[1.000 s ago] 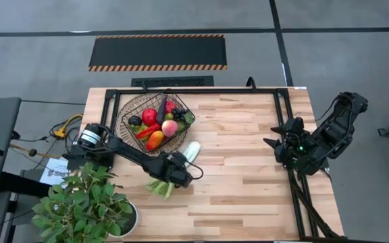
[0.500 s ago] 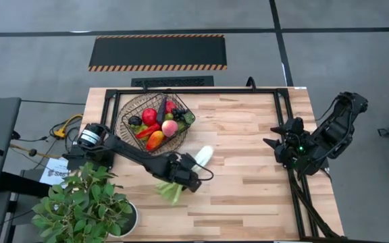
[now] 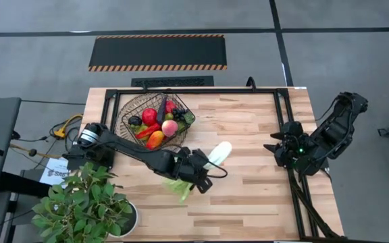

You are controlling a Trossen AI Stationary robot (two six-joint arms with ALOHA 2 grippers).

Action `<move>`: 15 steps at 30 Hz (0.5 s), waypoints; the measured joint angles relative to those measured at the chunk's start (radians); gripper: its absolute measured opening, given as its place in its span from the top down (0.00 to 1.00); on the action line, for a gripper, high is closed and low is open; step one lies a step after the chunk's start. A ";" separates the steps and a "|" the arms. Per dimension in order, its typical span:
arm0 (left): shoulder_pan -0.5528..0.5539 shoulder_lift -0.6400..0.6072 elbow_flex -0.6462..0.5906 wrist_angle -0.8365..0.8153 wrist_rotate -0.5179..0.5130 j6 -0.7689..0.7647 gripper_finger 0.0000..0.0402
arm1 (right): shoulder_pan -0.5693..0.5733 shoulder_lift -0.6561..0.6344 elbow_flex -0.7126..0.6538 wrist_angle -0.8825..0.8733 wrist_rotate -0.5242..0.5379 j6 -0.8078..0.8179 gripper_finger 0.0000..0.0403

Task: Build produce basket
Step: Put the green celery into the wire basket

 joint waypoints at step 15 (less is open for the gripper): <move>0.049 -0.003 0.454 -0.261 -0.019 0.292 0.86 | 0.000 0.000 0.000 0.012 0.005 -0.004 0.28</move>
